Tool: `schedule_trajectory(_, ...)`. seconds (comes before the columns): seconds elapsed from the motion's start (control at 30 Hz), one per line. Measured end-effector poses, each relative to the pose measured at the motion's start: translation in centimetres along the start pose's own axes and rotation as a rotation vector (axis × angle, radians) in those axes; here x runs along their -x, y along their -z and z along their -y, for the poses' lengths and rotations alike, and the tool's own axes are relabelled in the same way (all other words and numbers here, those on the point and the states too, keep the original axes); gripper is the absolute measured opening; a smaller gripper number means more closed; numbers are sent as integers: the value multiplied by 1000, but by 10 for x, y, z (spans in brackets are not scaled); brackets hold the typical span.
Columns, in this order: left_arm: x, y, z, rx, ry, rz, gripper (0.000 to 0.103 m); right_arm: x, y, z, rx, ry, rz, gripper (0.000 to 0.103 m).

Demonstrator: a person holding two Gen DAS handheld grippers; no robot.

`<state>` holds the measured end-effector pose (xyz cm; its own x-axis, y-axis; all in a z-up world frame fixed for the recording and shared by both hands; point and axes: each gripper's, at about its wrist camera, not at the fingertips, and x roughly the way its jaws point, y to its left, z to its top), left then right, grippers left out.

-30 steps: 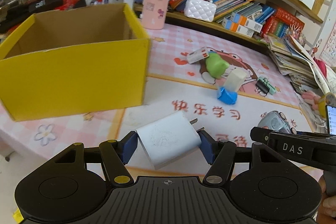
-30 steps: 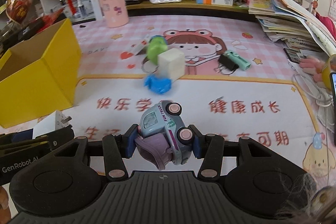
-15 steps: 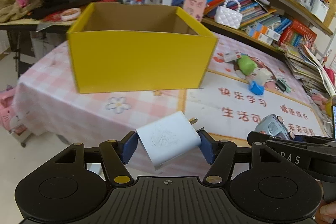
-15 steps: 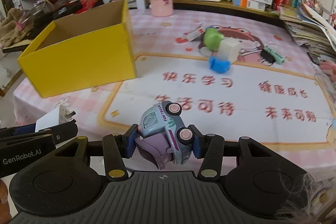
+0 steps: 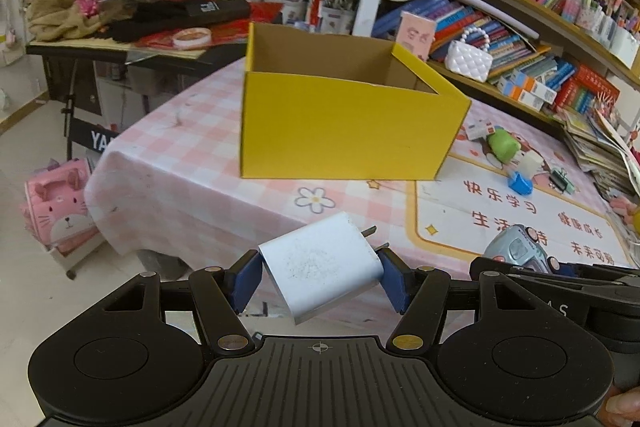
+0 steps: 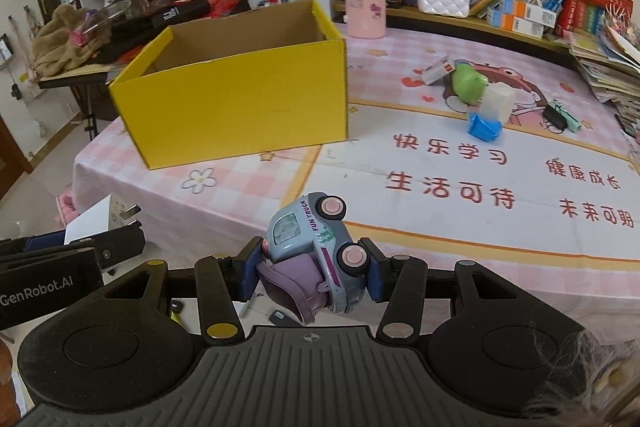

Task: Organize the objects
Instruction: 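Carry the toy car and white charger over the yellow box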

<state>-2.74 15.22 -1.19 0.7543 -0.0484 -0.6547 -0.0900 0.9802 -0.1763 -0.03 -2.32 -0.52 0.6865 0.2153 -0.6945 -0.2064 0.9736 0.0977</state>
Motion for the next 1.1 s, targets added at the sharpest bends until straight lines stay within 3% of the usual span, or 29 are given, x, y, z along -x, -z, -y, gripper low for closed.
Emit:
schedule_trajectory(0.3,6,-7,-7,13,8,33,63,2,-6,-10,21,2,1,47)
schedule_trajectory(0.53,-5,-34,1,21,16,90,63,-3,-27,-7,72,-6,49,47)
schedule_trajectory(0.9,-39,-117,18,3,-88,260,63,-33,-129,7,81,-85,251,47)
schedule_trajectory(1.0,-56,-132,25,-1,-119,275,63,-45,-155,16,77,-97,303,47)
schedule_trajectory(1.1,-77,-136,33,-16,-154,251,63,-63,-177,26,68,-132,299,47)
